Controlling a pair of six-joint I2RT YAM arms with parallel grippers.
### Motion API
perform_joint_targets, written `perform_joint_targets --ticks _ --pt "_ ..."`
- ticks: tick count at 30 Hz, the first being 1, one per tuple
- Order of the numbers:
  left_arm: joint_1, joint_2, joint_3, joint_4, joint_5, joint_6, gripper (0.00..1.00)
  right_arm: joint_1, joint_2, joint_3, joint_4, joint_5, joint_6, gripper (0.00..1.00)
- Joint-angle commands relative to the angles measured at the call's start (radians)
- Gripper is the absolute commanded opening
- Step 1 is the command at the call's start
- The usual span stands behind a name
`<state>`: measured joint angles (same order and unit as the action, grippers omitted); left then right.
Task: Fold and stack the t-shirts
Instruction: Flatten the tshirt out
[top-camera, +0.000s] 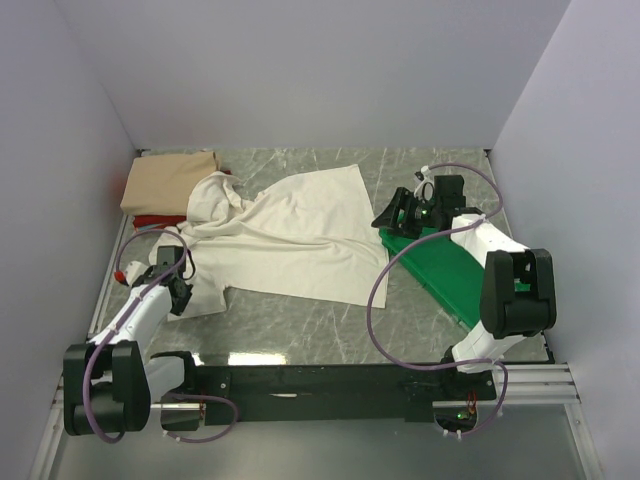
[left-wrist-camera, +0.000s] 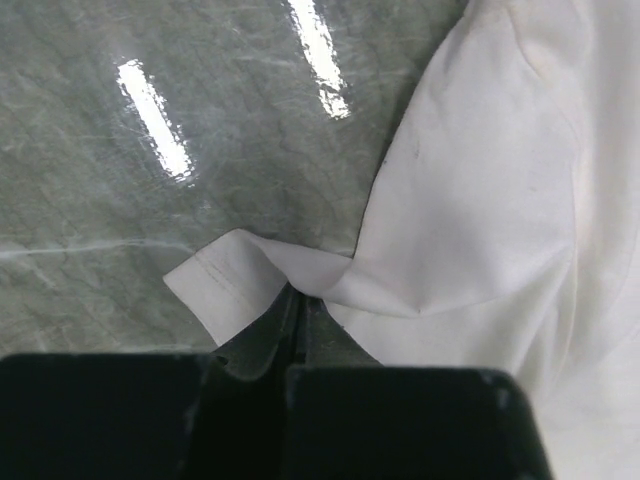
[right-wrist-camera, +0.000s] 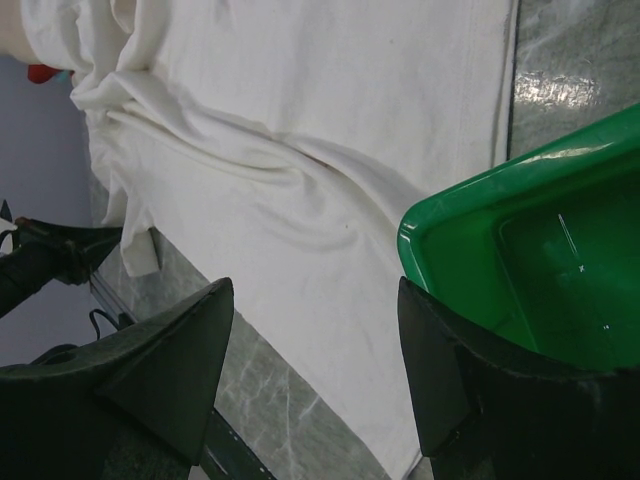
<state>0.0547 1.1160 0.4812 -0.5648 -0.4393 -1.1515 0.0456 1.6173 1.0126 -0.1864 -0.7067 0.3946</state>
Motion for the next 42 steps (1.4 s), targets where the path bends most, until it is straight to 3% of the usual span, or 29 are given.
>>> perform_joint_targets --ticks 1,8,16,20,26,33,42 --pt "-0.004 -0.011 -0.039 -0.001 0.088 0.021 0.0 -0.001 -0.054 0.001 0.01 0.007 -0.017 0.73" --pt "-0.003 -0.22 -0.067 -0.014 0.099 0.019 0.0 0.092 -0.063 0.035 -0.038 0.105 -0.034 0.73" --pt "-0.004 -0.349 -0.093 0.014 0.109 0.042 0.0 0.25 -0.048 0.097 -0.127 0.3 -0.02 0.73" --pt "-0.007 -0.346 -0.121 0.046 0.135 0.064 0.01 0.266 -0.091 0.04 -0.142 0.36 0.0 0.73" --pt "-0.012 -0.289 -0.108 0.075 0.16 0.098 0.1 0.283 -0.131 -0.043 -0.234 0.536 -0.011 0.72" --pt "-0.012 -0.321 -0.11 0.112 0.172 0.13 0.15 0.346 -0.237 -0.186 -0.258 0.604 0.0 0.72" --pt "-0.013 -0.357 -0.113 0.135 0.191 0.157 0.17 0.408 -0.237 -0.278 -0.268 0.658 0.044 0.66"
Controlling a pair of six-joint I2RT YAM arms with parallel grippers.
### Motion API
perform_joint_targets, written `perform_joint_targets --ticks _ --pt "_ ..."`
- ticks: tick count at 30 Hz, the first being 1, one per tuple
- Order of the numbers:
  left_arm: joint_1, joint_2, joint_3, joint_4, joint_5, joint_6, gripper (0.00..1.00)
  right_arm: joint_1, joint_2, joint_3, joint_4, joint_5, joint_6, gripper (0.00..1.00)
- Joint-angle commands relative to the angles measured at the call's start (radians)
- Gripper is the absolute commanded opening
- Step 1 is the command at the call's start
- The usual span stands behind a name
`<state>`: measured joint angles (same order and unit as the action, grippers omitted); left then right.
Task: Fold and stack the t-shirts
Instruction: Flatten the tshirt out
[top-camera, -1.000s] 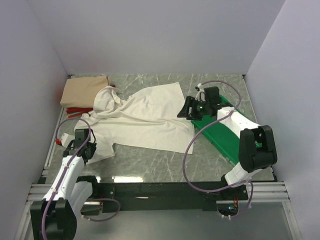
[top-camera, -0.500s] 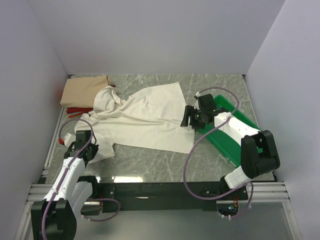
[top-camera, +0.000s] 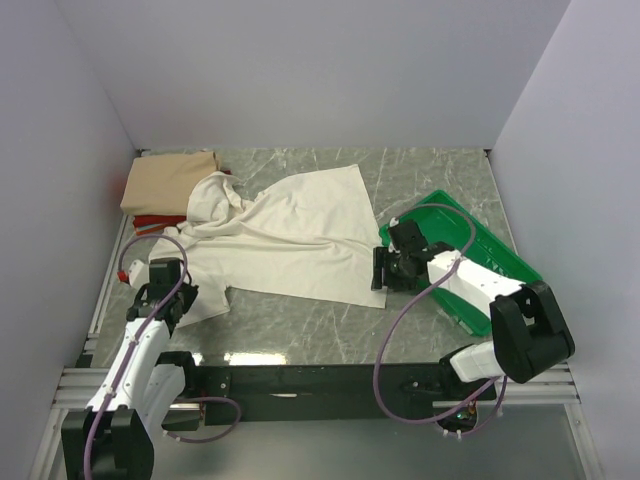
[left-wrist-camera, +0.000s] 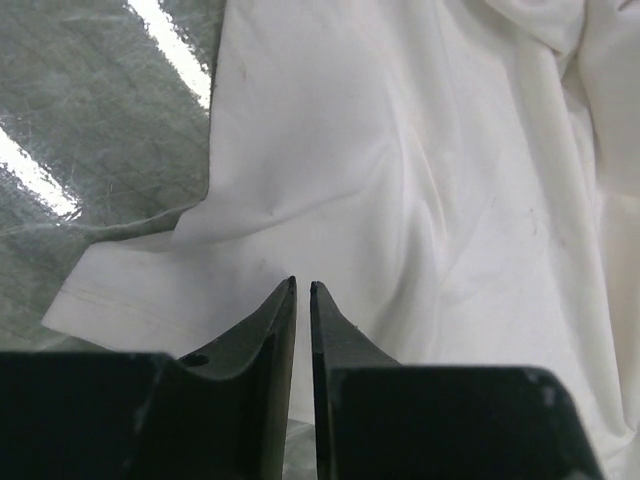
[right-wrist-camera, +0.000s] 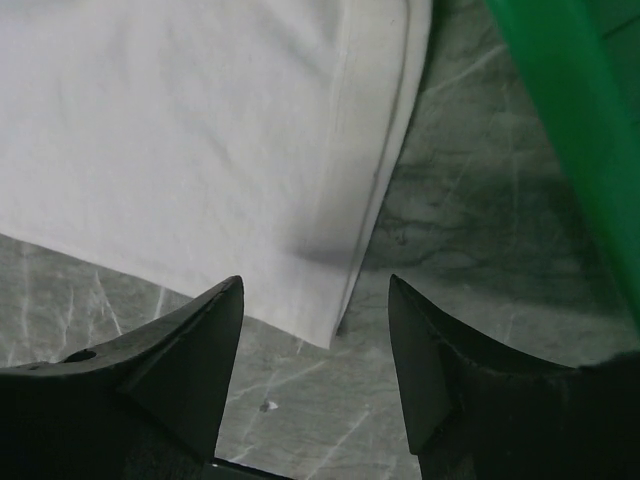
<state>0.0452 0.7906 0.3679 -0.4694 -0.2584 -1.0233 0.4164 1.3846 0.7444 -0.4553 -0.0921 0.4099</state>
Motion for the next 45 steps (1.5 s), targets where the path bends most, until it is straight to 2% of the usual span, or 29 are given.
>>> perform_joint_targets --ticks 1,10,18,23,29,32,33,35,36,38,41,45 --pt "-0.004 -0.039 0.0 0.041 0.011 0.034 0.17 0.045 0.002 -0.013 0.0 0.051 0.035 0.66" --pt "-0.004 -0.068 0.002 0.052 0.03 0.057 0.18 0.12 0.03 -0.045 -0.011 0.113 0.096 0.59" --pt "-0.004 -0.088 0.002 0.069 0.045 0.074 0.18 0.153 0.073 -0.094 0.012 0.153 0.156 0.45" --pt "-0.004 -0.1 -0.001 0.078 0.059 0.081 0.18 0.176 0.053 -0.109 0.015 0.164 0.178 0.45" --pt "-0.004 -0.11 0.002 0.075 0.058 0.08 0.18 0.193 0.074 -0.117 0.015 0.186 0.191 0.39" --pt "-0.005 -0.113 0.002 0.061 0.035 0.071 0.18 0.199 0.065 -0.135 0.039 0.16 0.19 0.28" --pt "-0.004 -0.108 0.005 0.061 0.03 0.069 0.18 0.199 0.062 -0.138 0.047 0.157 0.19 0.19" --pt "-0.004 -0.093 0.009 0.058 0.025 0.069 0.19 0.2 0.044 -0.145 0.055 0.158 0.187 0.13" --pt "-0.004 -0.09 0.008 0.06 0.031 0.069 0.18 0.2 0.037 -0.148 0.061 0.152 0.184 0.05" --pt "-0.004 -0.085 0.012 0.055 0.031 0.068 0.19 0.2 0.011 -0.143 0.05 0.143 0.178 0.0" --pt "-0.004 -0.085 0.017 0.061 0.027 0.072 0.19 0.199 -0.034 -0.114 0.003 0.166 0.182 0.0" --pt "-0.004 -0.076 0.043 0.06 0.021 0.089 0.28 0.199 -0.07 -0.085 -0.025 0.17 0.184 0.0"
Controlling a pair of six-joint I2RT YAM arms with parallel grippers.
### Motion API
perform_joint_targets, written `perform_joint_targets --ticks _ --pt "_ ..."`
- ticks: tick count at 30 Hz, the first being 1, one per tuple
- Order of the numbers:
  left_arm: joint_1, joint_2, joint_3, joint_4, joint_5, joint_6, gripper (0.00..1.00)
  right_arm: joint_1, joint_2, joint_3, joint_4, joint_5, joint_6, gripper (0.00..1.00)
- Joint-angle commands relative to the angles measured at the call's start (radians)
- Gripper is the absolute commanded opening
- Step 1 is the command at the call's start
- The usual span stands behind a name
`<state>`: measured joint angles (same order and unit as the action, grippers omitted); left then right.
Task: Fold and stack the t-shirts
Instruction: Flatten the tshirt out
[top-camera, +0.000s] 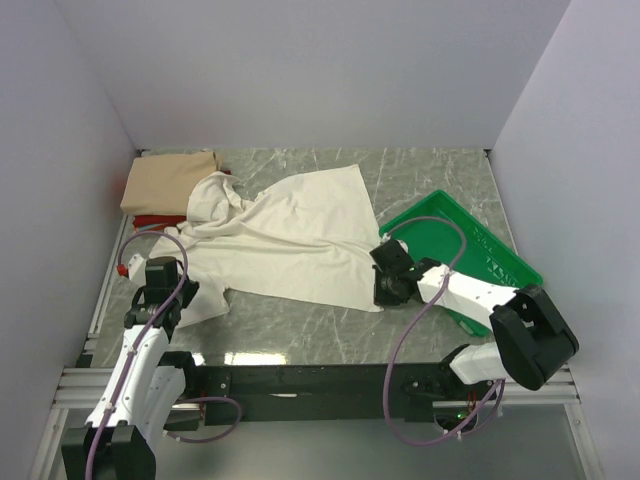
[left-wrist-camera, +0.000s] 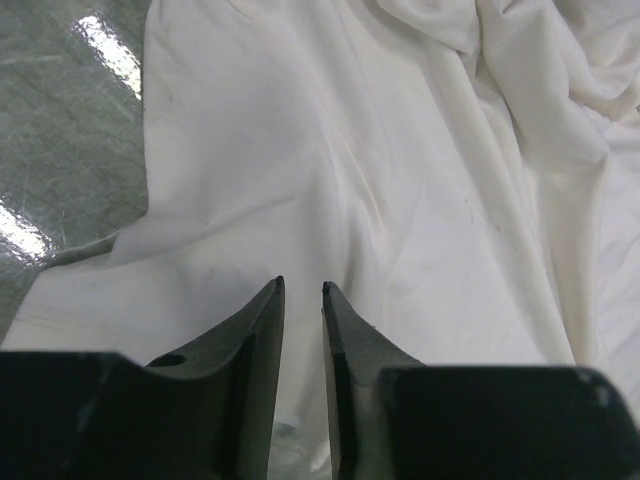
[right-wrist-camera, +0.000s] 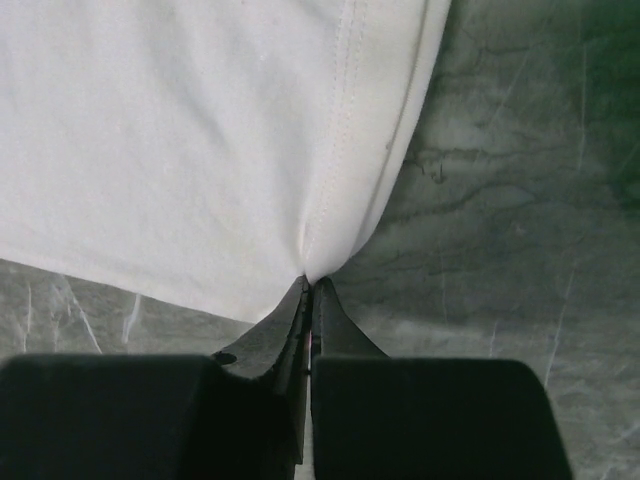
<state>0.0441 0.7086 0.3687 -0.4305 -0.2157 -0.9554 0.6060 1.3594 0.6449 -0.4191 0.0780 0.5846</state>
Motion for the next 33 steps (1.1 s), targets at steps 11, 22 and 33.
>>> perform_joint_targets --ticks 11,22,33 --pt "-0.003 0.074 0.059 -0.03 -0.062 -0.028 0.35 -0.014 0.041 0.15 -0.165 0.051 -0.012 0.0" --pt "-0.01 0.166 0.124 -0.181 -0.071 -0.137 0.37 -0.202 0.173 0.366 -0.326 0.006 -0.025 0.0" --pt "-0.009 0.423 0.311 -0.458 -0.054 -0.233 0.37 -0.348 0.23 0.539 -0.497 -0.03 -0.121 0.0"
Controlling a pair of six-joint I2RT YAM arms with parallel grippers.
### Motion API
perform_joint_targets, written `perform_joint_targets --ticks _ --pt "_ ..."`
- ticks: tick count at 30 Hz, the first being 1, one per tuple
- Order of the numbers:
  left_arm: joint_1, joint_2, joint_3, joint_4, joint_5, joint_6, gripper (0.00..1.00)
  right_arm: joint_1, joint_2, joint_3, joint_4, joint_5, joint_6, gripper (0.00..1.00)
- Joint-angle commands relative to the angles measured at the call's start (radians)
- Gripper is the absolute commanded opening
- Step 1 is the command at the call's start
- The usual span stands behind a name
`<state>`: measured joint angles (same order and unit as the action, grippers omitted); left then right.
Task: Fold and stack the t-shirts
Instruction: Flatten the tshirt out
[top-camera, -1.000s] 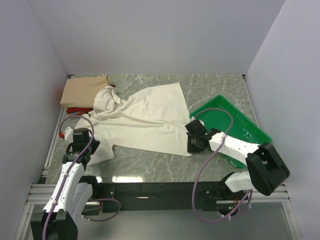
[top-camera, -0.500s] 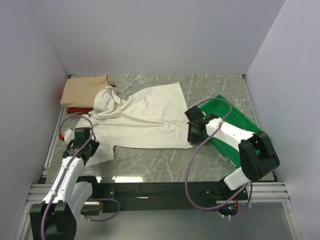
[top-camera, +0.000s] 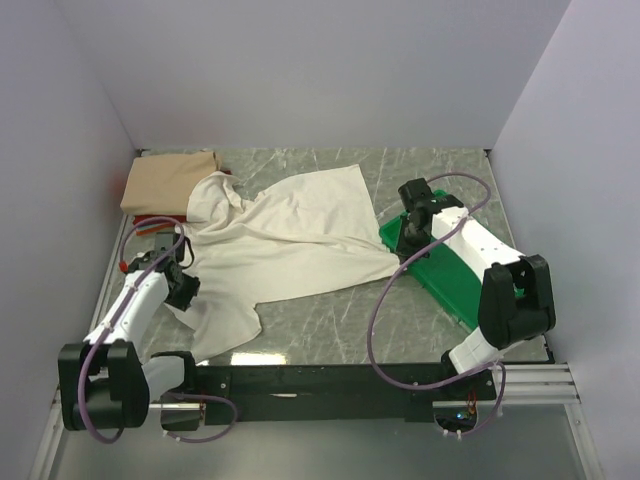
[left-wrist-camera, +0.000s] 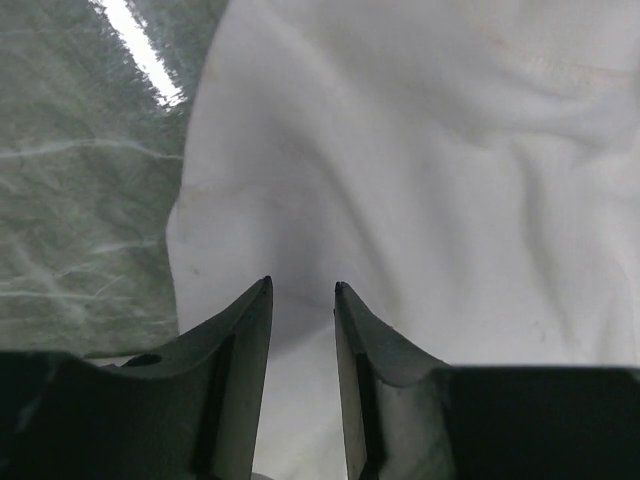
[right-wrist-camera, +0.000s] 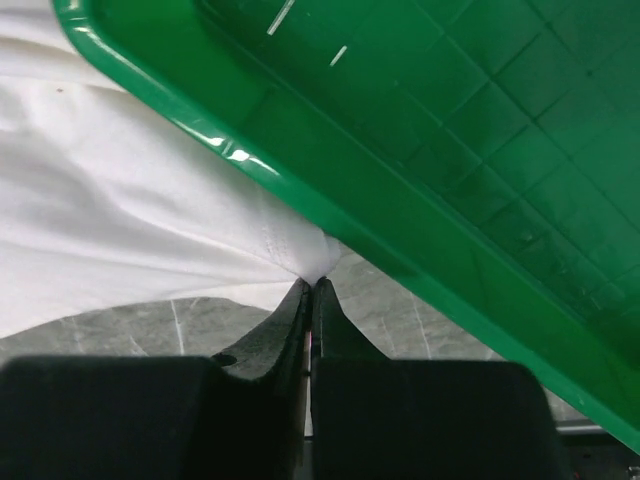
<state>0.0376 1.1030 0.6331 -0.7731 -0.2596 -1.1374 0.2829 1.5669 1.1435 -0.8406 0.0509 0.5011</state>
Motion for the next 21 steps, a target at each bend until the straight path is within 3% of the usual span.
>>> perform_joint_targets --ticks 1,11,21 --pt "0.001 0.052 0.046 -0.124 -0.018 -0.056 0.37 -0.028 0.027 0.051 -0.08 -0.005 -0.041 0.0" --pt "0.013 0.254 0.056 0.015 0.02 -0.01 0.36 -0.042 0.002 0.052 -0.115 -0.023 -0.006 0.0" --pt "0.016 0.471 0.183 0.182 -0.09 0.117 0.36 -0.044 -0.001 0.071 -0.137 0.024 0.047 0.0"
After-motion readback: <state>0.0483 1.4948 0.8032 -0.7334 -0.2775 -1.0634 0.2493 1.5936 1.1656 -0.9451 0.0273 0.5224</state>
